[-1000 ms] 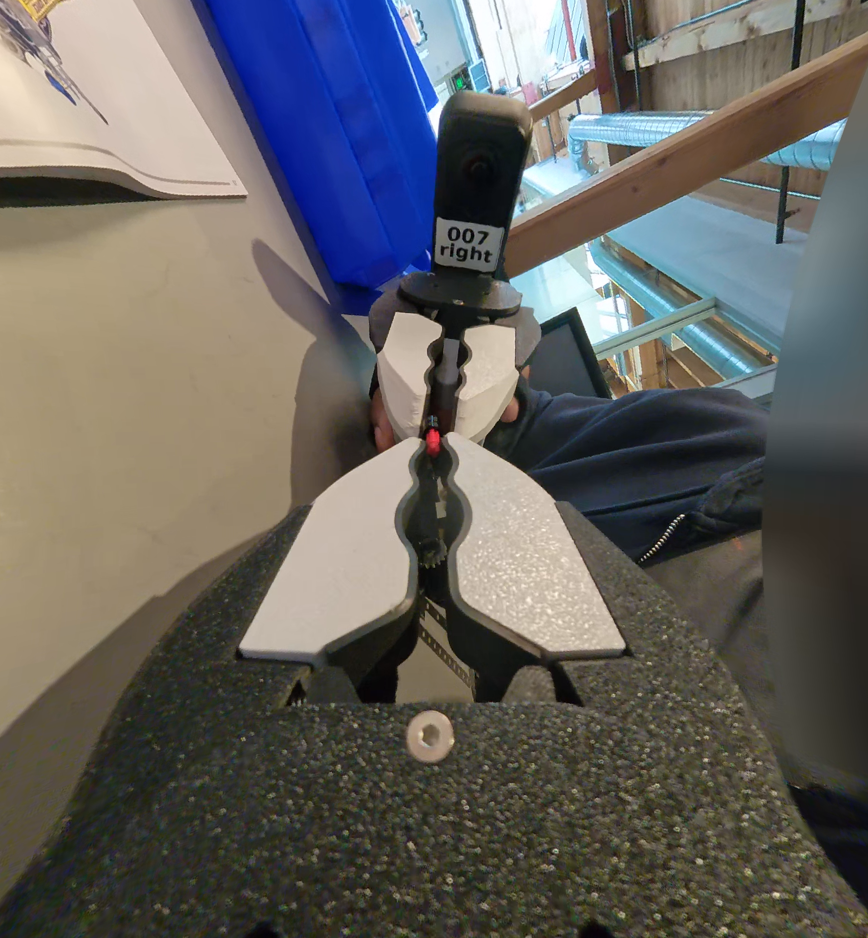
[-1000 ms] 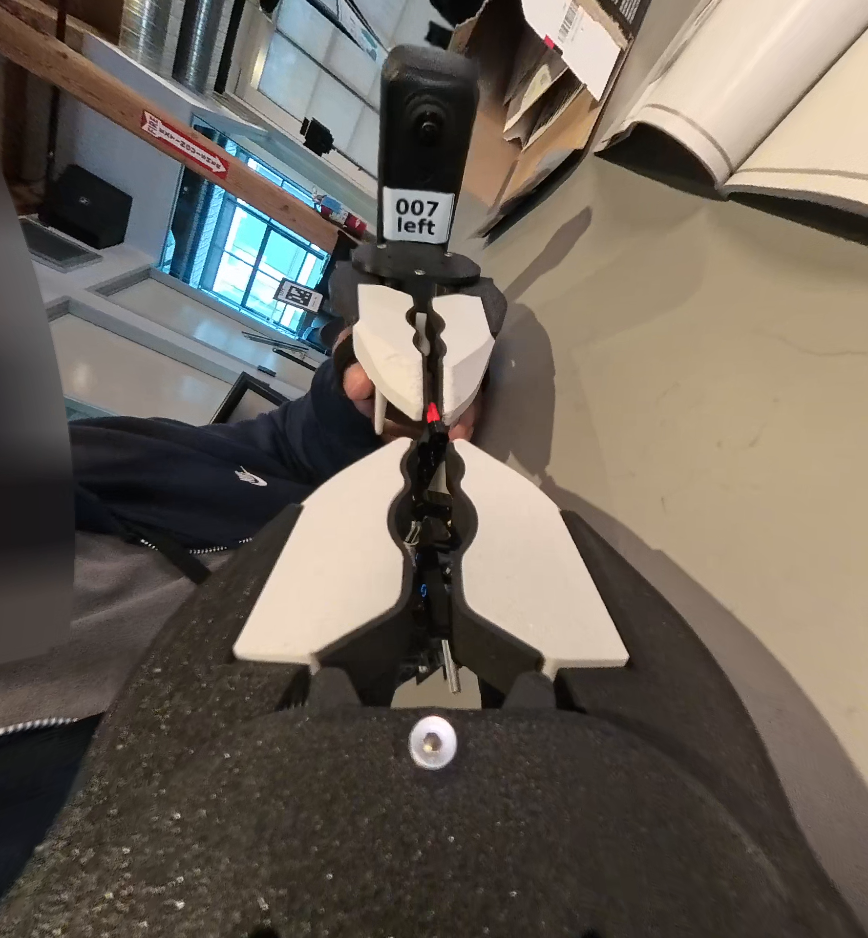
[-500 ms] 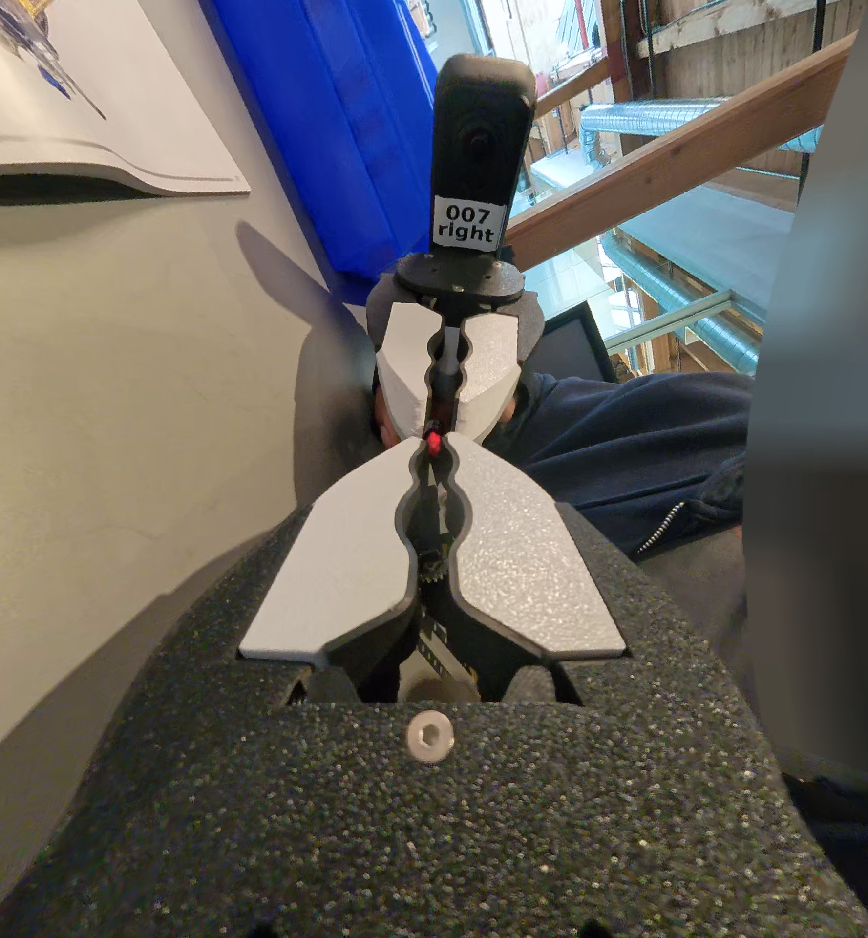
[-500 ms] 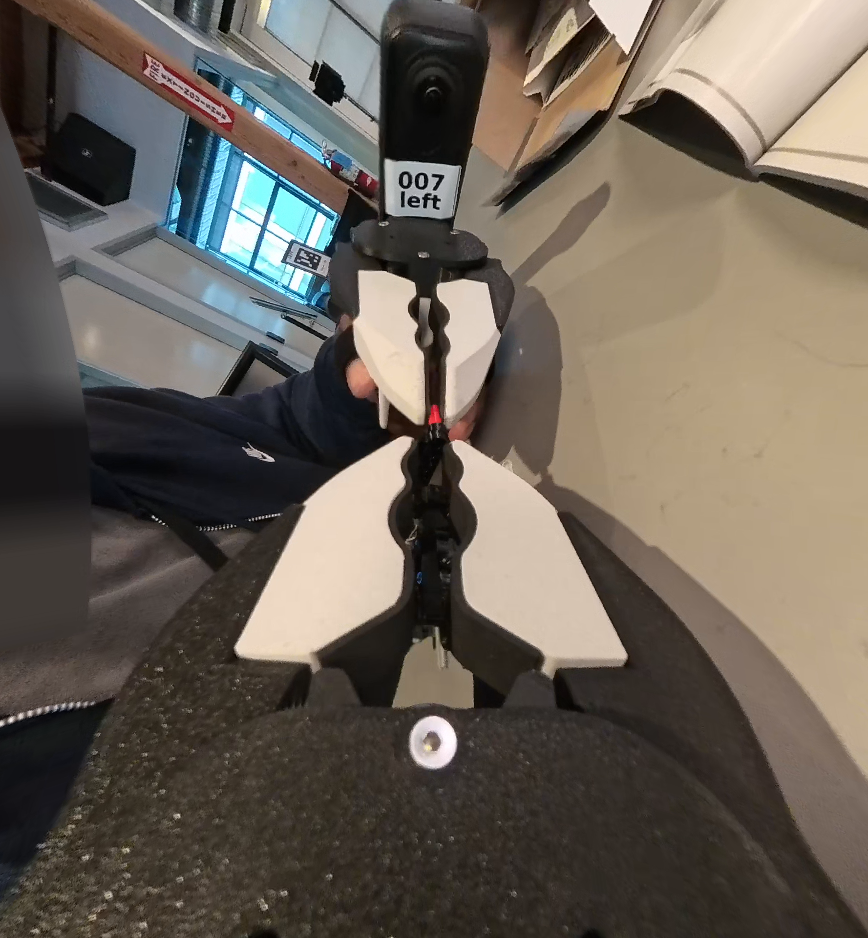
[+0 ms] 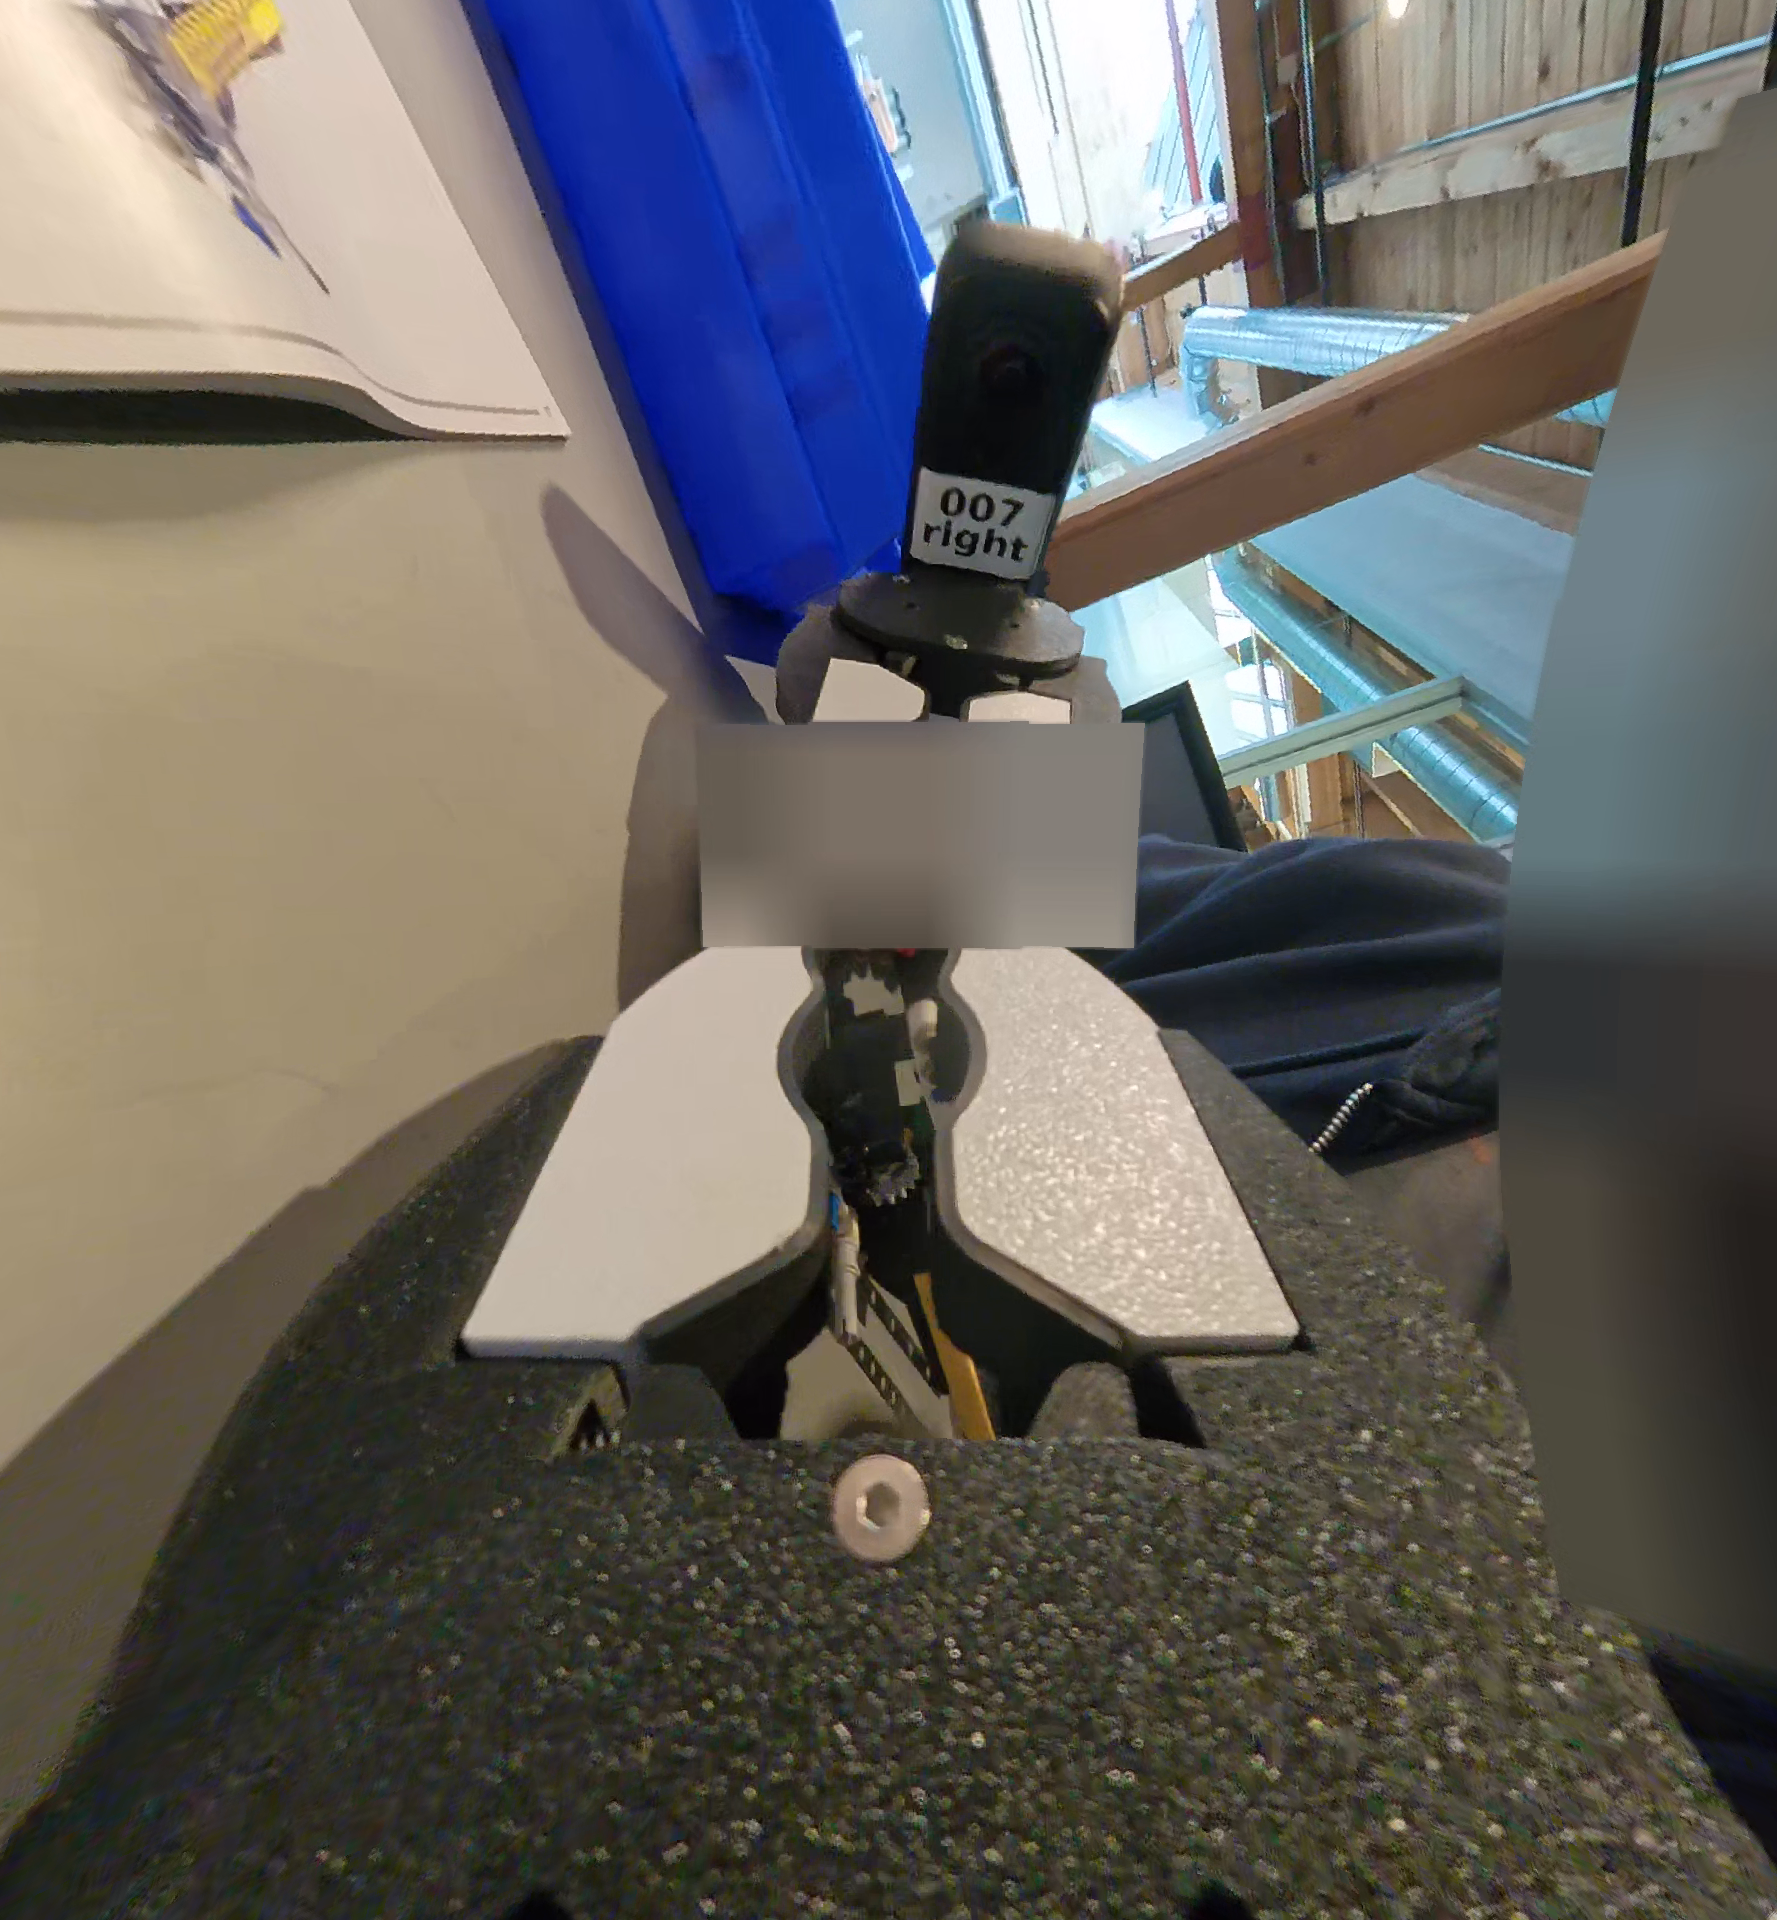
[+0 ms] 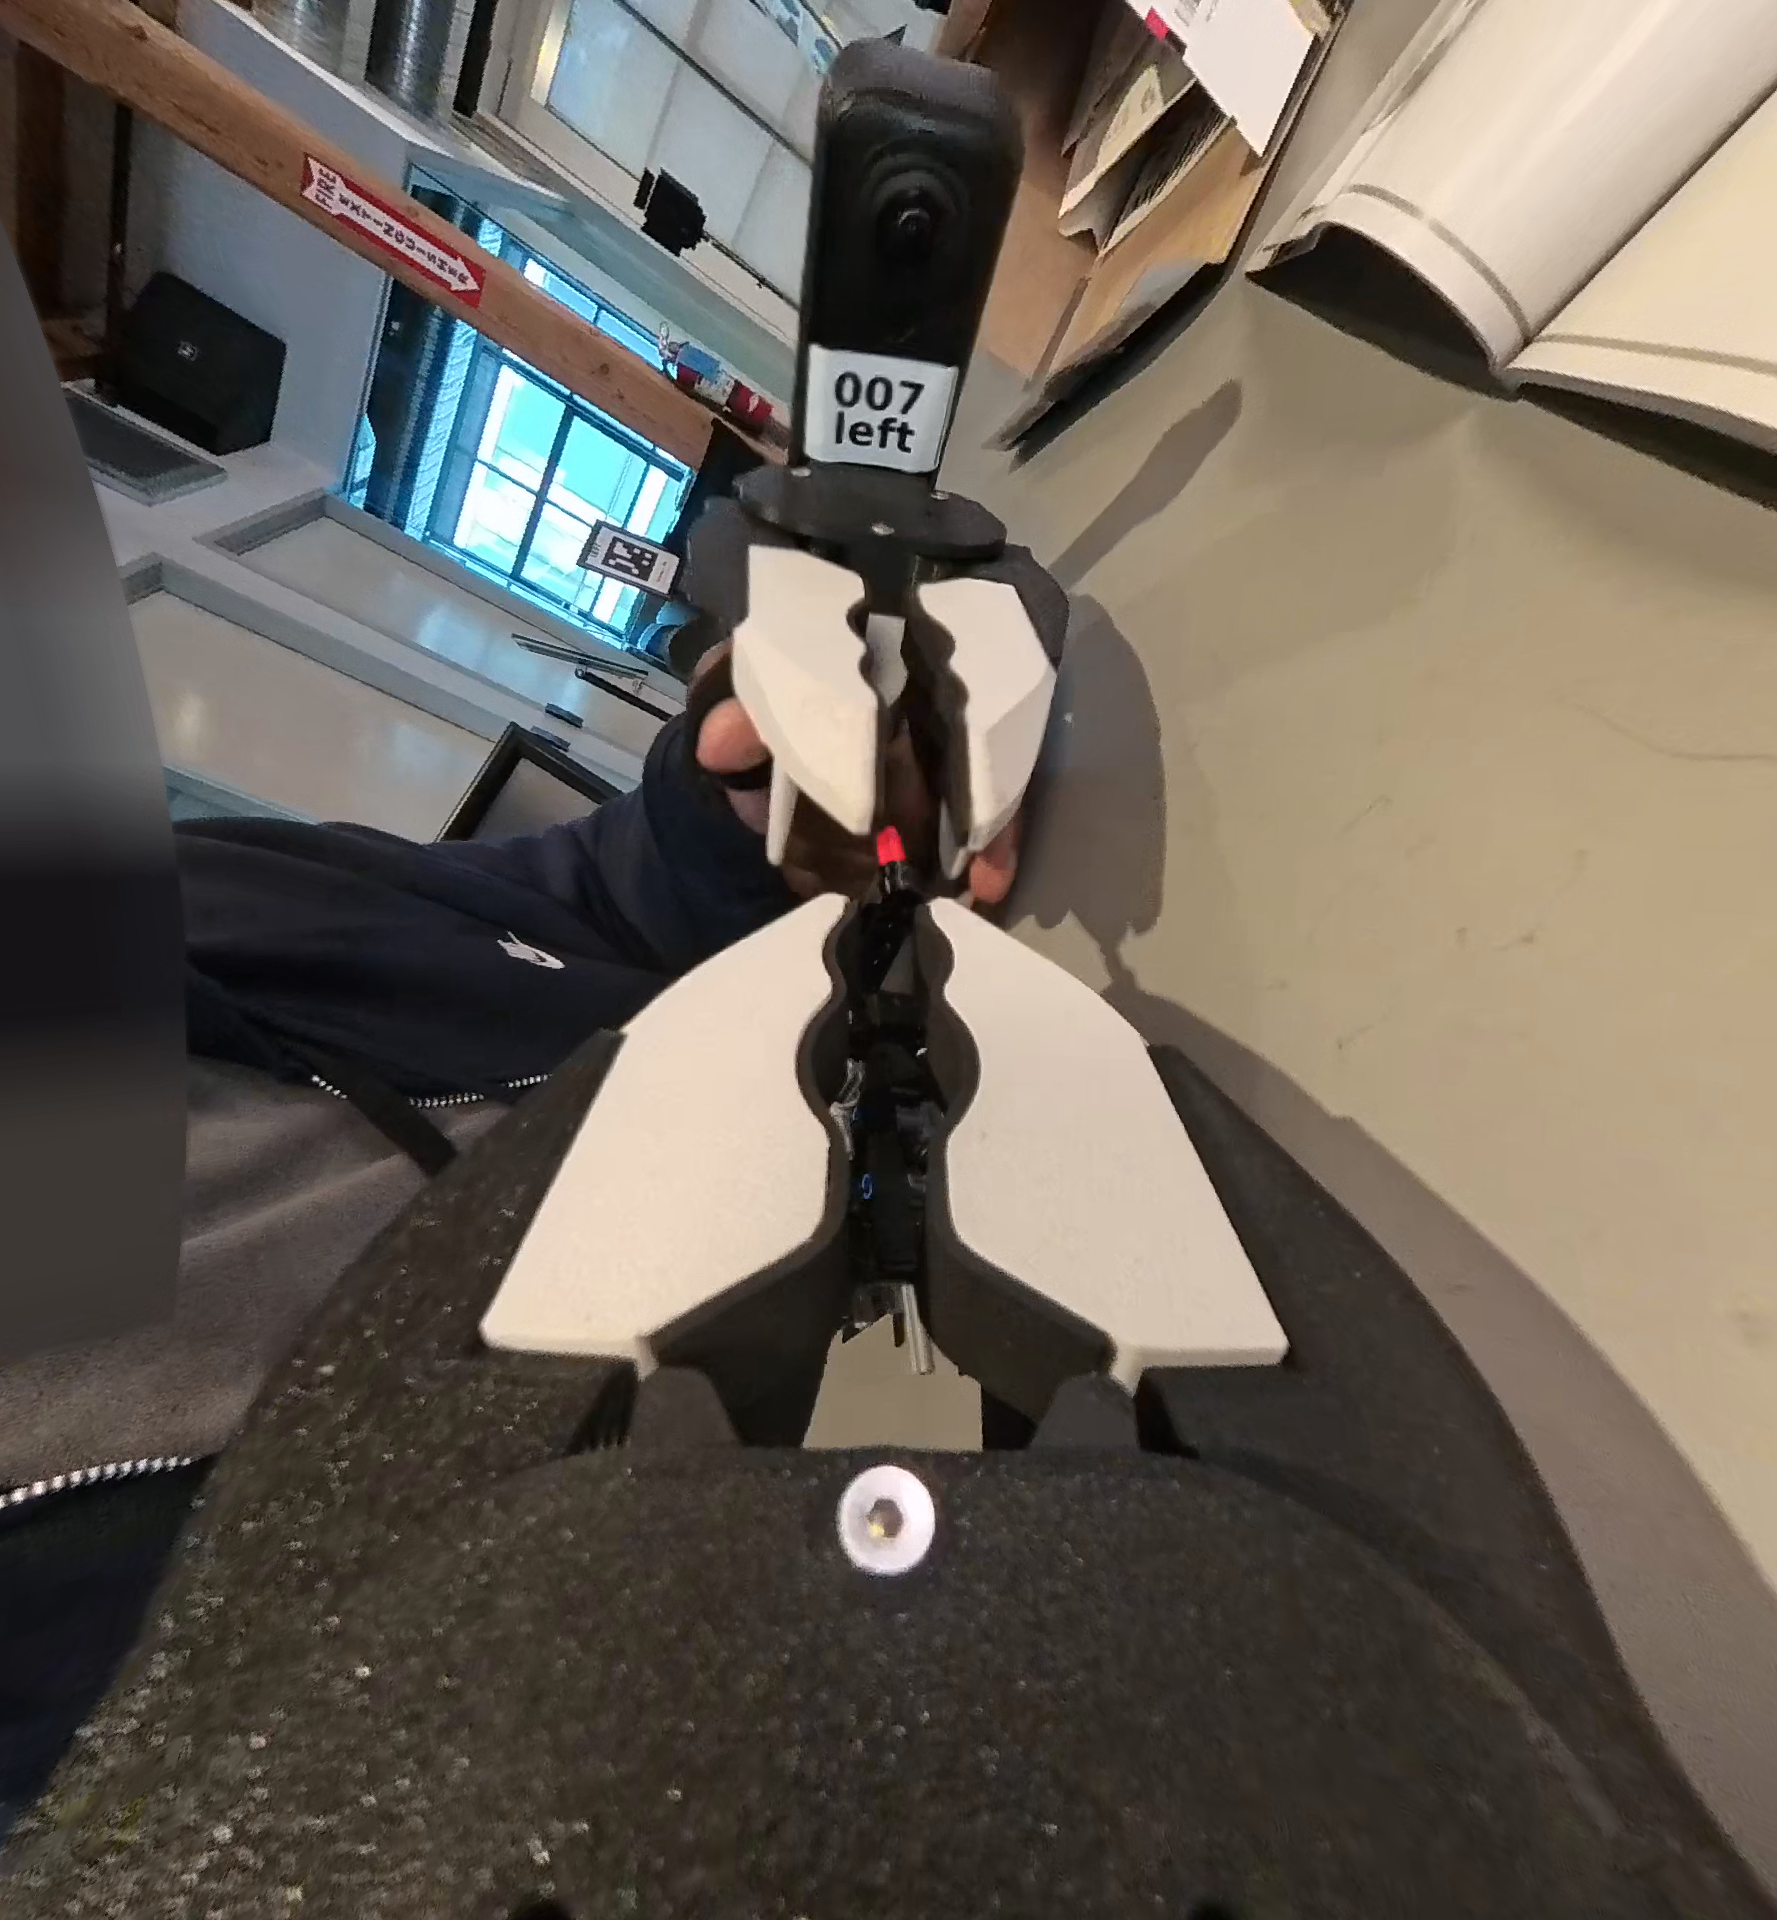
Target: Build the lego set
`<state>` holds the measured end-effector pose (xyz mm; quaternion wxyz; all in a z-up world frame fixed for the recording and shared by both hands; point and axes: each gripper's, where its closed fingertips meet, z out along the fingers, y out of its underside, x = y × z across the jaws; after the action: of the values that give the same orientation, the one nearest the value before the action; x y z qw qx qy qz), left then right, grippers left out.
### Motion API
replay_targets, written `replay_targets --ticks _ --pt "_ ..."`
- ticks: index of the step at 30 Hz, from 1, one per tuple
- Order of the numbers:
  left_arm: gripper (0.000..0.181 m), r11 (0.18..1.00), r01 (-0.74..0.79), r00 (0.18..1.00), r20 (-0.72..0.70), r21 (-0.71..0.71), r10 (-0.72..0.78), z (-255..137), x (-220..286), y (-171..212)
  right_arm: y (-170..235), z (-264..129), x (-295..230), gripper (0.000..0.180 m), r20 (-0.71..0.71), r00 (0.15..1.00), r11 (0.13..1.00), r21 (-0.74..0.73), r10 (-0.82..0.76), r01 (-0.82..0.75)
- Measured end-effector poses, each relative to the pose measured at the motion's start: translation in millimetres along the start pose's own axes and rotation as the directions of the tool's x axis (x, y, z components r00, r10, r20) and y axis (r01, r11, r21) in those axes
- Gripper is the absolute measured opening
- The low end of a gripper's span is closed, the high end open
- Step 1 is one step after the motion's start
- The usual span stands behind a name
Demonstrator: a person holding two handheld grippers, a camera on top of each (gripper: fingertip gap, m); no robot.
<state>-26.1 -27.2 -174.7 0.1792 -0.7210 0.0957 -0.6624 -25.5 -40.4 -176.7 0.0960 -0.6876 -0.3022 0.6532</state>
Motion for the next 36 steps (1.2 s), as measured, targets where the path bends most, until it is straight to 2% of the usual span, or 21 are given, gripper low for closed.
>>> replay_targets --ticks 3,9,16,36 --pt "0.021 1.0 -0.01 1.0 0.023 0.018 0.01 -7 -4 -6 1 0 2 0.01 -0.009 1.0 1.0 -0.004 0.002 -0.002" --pt "0.021 0.989 -0.145 0.986 0.088 0.023 0.142 -23 -8 -16 3 1 7 0.01 -0.038 0.999 1.0 -0.02 0.008 -0.009" --pt "0.02 0.971 -0.227 0.965 0.115 -0.078 0.235 -15 -8 -2 4 1 6 0.01 -0.044 0.999 1.0 -0.019 -0.006 0.005" --pt "0.018 0.973 -0.213 0.969 0.105 -0.092 0.223 -14 -10 0 5 1 8 0.01 -0.038 0.999 0.999 -0.031 0.023 -0.024"
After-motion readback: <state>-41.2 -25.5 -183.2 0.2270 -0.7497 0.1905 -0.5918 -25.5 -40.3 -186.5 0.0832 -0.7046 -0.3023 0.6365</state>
